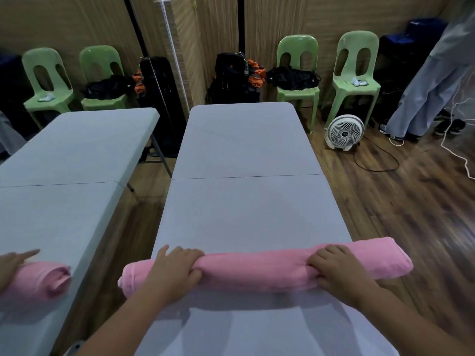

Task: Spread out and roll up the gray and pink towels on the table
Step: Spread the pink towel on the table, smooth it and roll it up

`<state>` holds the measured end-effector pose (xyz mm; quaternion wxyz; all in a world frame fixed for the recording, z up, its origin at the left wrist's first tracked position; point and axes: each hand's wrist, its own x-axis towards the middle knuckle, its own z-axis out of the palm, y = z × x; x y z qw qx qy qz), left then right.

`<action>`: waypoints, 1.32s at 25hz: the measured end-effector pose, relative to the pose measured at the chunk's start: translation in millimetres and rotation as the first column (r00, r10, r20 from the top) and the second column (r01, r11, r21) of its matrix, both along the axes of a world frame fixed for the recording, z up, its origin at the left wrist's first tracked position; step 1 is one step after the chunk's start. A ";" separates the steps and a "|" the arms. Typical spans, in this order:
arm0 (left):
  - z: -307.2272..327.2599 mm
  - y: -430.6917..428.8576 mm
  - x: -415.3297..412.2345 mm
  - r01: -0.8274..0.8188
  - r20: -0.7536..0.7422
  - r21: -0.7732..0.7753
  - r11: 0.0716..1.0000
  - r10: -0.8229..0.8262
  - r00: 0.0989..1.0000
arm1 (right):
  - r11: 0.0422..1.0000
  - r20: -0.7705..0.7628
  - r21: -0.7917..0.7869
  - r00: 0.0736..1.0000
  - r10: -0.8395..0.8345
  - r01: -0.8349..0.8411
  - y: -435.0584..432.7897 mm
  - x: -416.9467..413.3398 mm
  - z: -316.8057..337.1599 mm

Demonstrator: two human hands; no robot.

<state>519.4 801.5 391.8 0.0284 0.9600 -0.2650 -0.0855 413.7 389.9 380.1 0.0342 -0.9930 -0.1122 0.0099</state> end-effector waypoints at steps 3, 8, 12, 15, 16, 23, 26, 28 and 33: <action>12.9 -11.3 27.2 -0.087 0.028 -0.010 0.996 0.087 0.996 | 0.991 0.005 0.100 0.996 -0.089 0.088 1.9 22.6 19.8; -9.9 20.6 14.8 -0.035 0.098 0.040 0.999 0.031 0.995 | 0.989 -0.040 -0.038 0.989 -0.142 0.141 -50.8 7.0 20.4; -21.2 23.9 18.8 -0.118 0.086 0.165 0.979 0.105 0.991 | 0.939 -0.148 -0.239 0.946 -0.288 0.248 -74.3 1.4 5.0; -10.3 -3.3 13.2 -0.196 0.081 0.174 0.965 0.185 0.979 | 0.937 -0.248 -0.100 0.904 -0.349 0.334 -35.7 3.2 16.8; -7.7 -13.3 6.2 -0.201 0.036 0.163 0.966 0.198 0.980 | 0.931 -0.251 -0.062 0.897 -0.363 0.359 -18.2 -0.7 17.8; 36.5 -119.8 -75.0 -0.921 -0.962 -0.082 0.381 0.210 0.172 | 0.910 -0.480 0.136 0.830 -0.285 0.391 113.0 -23.1 24.4; 54.1 -122.4 -83.2 -0.700 -0.898 -0.273 0.660 0.086 0.432 | 0.974 -0.464 -0.076 0.857 -0.224 0.214 129.1 -22.2 23.2; 48.0 -99.9 -68.3 -0.099 -0.403 -0.296 0.950 -0.030 0.915 | 0.984 -0.440 -0.157 0.886 -0.145 0.083 114.0 -14.1 20.2; 28.7 -68.5 -22.5 0.186 -0.188 0.107 0.977 -0.164 0.968 | 0.991 -0.419 -0.098 0.907 0.039 -0.088 80.2 7.9 29.8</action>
